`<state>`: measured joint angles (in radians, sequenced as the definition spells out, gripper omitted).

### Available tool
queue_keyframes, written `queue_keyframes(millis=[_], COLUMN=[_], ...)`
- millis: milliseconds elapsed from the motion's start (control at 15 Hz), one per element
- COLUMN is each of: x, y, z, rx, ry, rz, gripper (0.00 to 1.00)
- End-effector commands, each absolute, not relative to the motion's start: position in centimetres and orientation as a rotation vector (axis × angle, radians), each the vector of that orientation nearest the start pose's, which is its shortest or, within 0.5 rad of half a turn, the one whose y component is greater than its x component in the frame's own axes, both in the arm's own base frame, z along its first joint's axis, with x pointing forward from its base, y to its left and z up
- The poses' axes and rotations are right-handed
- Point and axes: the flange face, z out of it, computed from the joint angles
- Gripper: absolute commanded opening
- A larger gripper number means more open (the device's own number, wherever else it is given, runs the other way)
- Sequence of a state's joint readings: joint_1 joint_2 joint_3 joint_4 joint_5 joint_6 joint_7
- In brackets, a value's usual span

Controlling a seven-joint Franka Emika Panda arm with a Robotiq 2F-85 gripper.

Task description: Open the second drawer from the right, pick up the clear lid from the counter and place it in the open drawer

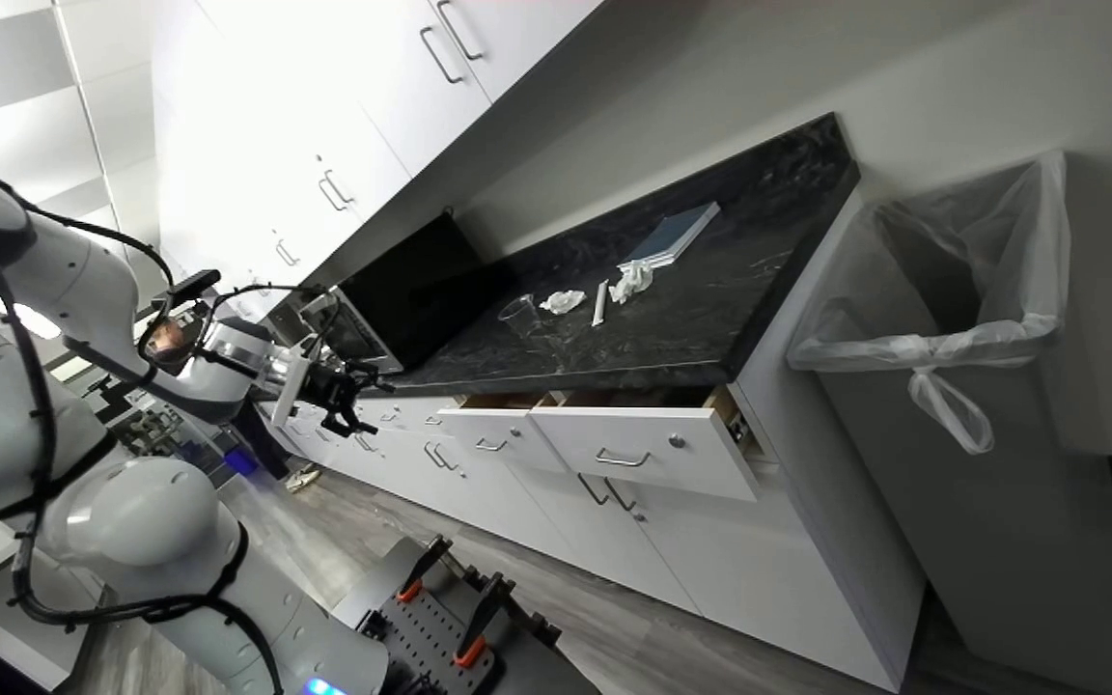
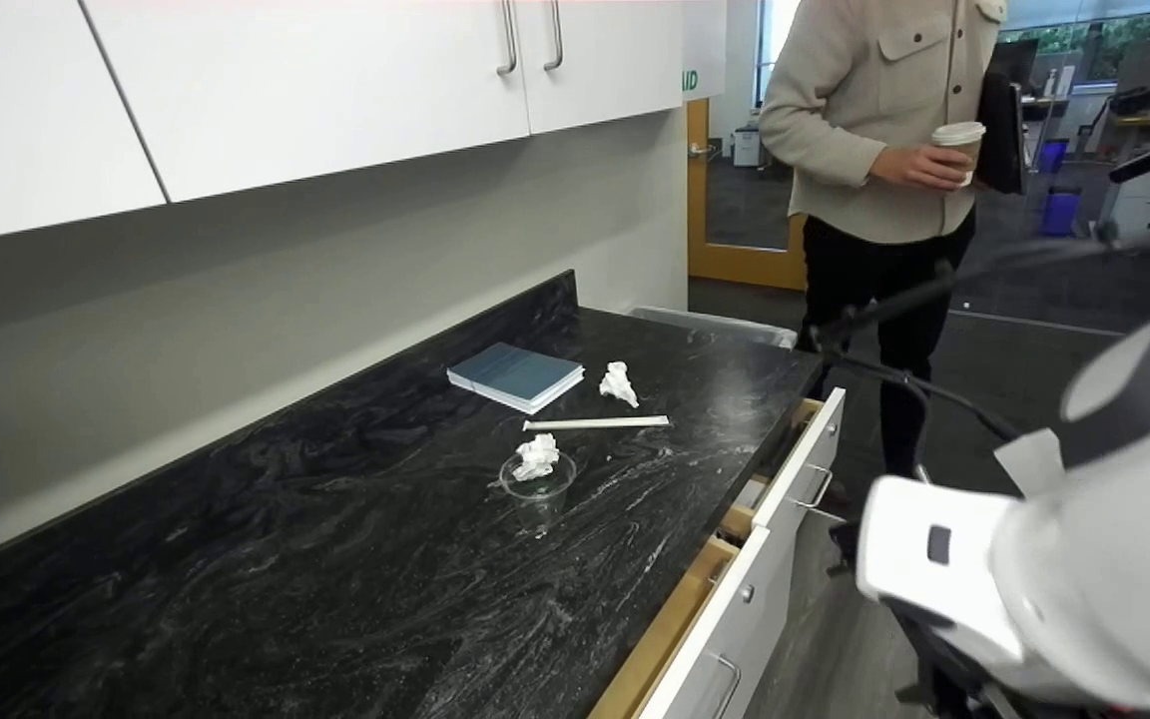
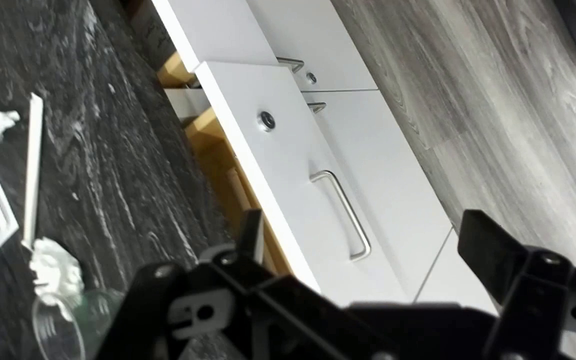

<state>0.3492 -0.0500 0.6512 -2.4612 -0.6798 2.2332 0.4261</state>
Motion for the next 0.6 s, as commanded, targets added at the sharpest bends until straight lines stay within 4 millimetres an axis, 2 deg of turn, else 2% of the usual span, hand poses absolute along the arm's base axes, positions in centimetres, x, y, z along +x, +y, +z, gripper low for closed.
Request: queue_keyframes(millis=[0, 67, 267, 333, 400, 533], x=[25.1, 24.9, 25.3, 24.4, 24.5, 24.4], y=[41.6, 42.5, 44.4, 42.5, 42.7, 42.8], z=[24.9, 23.6, 17.9, 21.1, 19.7, 19.2], rx=[2.079, 2.019, 1.899, 1.939, 1.939, 1.946], ry=[1.426, 1.435, 1.501, 1.49, 1.496, 1.499], rz=[0.274, 0.304, 0.413, 0.386, 0.374, 0.358], gripper=[1.0, 1.0, 1.0, 1.0, 1.0, 1.0])
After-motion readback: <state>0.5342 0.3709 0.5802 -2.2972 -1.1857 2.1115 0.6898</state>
